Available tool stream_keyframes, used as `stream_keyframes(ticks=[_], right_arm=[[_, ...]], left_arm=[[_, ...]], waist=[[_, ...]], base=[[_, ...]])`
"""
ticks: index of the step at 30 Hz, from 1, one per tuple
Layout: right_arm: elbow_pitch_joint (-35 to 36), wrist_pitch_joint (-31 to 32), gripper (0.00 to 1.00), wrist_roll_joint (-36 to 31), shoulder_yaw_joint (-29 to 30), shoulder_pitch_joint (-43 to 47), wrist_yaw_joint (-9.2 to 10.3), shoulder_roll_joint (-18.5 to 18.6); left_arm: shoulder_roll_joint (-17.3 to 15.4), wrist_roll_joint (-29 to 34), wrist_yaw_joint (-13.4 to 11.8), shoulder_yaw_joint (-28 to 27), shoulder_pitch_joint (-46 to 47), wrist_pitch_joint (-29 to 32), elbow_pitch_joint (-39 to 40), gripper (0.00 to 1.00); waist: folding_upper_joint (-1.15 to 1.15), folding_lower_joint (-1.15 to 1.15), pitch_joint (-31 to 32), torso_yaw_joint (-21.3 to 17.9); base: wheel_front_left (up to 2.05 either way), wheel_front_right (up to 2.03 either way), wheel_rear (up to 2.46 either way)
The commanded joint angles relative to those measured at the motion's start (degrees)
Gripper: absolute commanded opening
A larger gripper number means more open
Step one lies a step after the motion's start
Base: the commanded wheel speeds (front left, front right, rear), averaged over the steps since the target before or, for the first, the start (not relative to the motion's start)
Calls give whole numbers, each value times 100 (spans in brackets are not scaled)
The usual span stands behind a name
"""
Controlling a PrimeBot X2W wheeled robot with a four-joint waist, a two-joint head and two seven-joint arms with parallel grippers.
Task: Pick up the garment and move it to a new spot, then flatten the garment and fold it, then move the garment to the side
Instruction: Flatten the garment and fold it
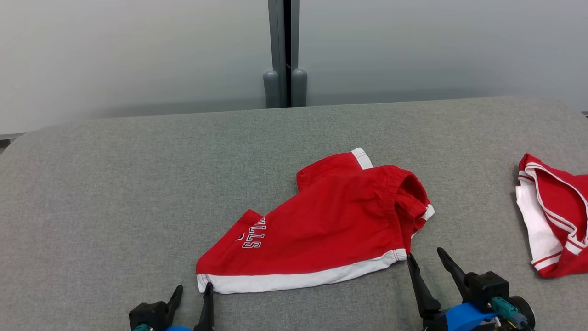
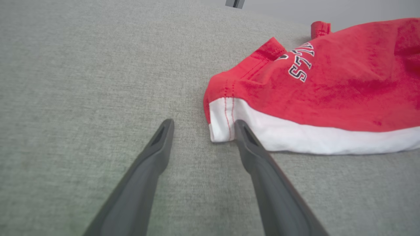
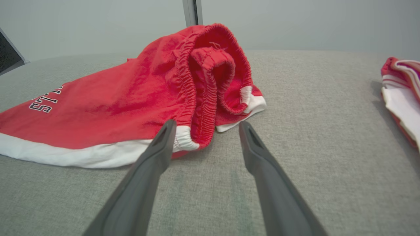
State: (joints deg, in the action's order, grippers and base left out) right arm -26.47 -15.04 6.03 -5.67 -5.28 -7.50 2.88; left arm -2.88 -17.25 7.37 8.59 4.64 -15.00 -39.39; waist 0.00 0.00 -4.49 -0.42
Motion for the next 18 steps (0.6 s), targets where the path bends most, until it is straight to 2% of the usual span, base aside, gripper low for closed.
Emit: stream_keyframes(ticks=[1, 3, 10, 12, 13, 16, 17, 18], right_arm=[[24, -17, 100, -39, 15, -15, 2, 6], [29, -17, 100, -29, 16, -27, 2, 6], [50, -17, 100, -42, -2, -107, 2, 6], [58, -17, 100, -44, -4, -130, 2, 6], [60, -17, 100, -49, -6, -137, 2, 6], [45, -17, 100, -62, -9, -160, 2, 6], [39, -17, 100, -65, -8, -157, 2, 6], [33, -17, 100, -68, -4, -153, 2, 6]], left_arm=[[-3, 20, -16, -35, 82, -25, -21, 100], [-2, 73, -75, -83, 120, -25, -57, 100], [-2, 106, -33, 33, 208, -22, -150, 100], [-2, 97, -28, 72, 233, -18, -201, 97], [0, 109, -26, 99, 244, -18, -243, 70], [0, 140, -20, 197, 285, -4, -398, 14], [3, 126, -21, 225, 300, -3, -442, 3], [2, 117, -25, 246, 320, -3, -491, 0]], waist=[[0, 0, -16, -7], [0, 0, -41, -20], [0, 0, -132, -73], [0, 0, -154, -87], [0, 0, -165, -95], [0, 0, -194, -115], [0, 0, -205, -119], [0, 0, -212, -120]], base=[[0, 0, 0], [0, 0, 0], [0, 0, 0], [0, 0, 0], [0, 0, 0], [0, 0, 0], [0, 0, 0], [0, 0, 0]])
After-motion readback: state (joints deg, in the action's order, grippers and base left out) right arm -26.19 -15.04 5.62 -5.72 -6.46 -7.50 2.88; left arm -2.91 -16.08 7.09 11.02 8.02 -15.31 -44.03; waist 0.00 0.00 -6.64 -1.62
